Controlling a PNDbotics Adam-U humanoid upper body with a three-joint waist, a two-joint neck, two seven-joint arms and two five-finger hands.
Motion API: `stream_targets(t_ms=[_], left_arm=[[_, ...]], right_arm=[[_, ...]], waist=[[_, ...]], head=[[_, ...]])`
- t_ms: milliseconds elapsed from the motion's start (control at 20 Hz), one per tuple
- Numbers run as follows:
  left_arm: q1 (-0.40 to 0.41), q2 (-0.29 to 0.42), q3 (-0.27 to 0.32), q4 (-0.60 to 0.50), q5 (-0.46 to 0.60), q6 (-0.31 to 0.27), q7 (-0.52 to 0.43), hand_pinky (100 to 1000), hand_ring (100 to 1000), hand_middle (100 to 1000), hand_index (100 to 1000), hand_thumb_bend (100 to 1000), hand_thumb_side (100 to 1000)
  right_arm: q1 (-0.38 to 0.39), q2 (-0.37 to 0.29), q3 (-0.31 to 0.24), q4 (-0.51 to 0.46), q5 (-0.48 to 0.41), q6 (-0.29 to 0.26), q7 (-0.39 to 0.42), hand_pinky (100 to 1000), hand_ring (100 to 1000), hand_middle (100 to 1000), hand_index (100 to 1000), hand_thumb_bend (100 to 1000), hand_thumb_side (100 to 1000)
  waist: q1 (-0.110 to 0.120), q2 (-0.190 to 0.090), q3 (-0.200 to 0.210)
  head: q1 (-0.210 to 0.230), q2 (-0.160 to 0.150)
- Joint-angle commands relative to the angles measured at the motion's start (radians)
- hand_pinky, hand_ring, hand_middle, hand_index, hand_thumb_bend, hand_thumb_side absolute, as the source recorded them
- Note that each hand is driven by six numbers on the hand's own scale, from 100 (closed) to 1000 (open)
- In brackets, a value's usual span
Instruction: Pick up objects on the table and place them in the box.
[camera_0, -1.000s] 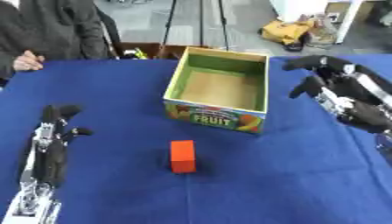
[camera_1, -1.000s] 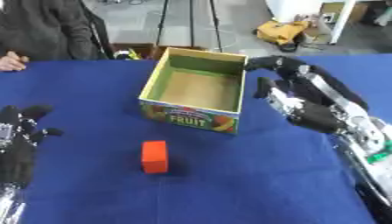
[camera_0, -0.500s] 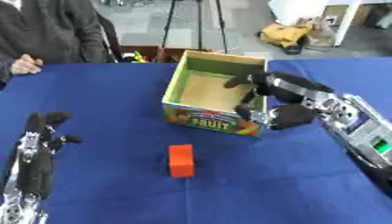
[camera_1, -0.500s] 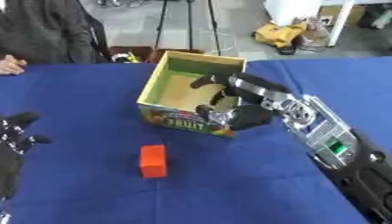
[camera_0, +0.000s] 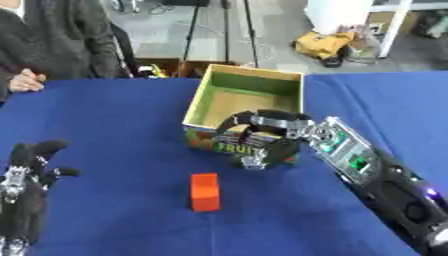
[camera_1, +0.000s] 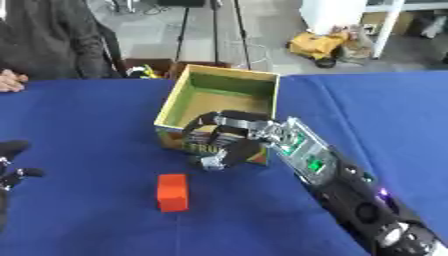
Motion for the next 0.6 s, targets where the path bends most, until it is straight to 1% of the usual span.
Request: stream_targets(t_ms=[50,300,350,450,500,600], left_arm=[[-0.015,0.002,-0.003,-0.022,0.002,-0.002,-0.003,547,909,691,724,709,803],[-0.014,-0.001,-0.004,-0.021,0.002,-0.001,-0.005,547,909,690,724,711,803],[-0.014,-0.001,-0.004,-0.021,0.002,-0.002,-0.004,547,909,690,724,711,803],[-0.013,-0.002,-0.004,-0.021,0.003,-0.002,-0.004,547,909,690,724,711,802],[-0.012,-0.002,-0.004,-0.021,0.003,-0.002,-0.004,547,909,690,724,711,802],[-0.012,-0.003,-0.004,-0.020,0.002,-0.002,-0.004,547,909,690,724,711,802]], right_arm=[[-0.027,0.023,-0.025,0.066,0.058,-0.054,0.024,757,1000,876,901,395,553],[-0.030,0.057,-0.037,0.151,0.143,-0.137,0.007,755,1000,873,900,400,570],[-0.028,0.068,-0.041,0.158,0.189,-0.153,0.002,755,1000,872,900,399,577],[-0.021,0.100,-0.055,0.166,0.332,-0.199,-0.029,755,1000,871,900,401,580],[-0.019,0.110,-0.059,0.169,0.379,-0.220,-0.045,756,1000,871,901,403,581],[-0.017,0.123,-0.059,0.172,0.441,-0.254,-0.071,756,1000,870,899,409,583]], waist=[[0.002,-0.014,0.002],[0.004,-0.014,0.007],[0.004,-0.014,0.007],[0.003,-0.015,0.006],[0.003,-0.016,0.006],[0.002,-0.017,0.005]], head=[[-0.007,-0.010],[-0.014,-0.006],[-0.015,-0.006],[-0.016,-0.004],[-0.016,-0.004],[-0.017,-0.004]])
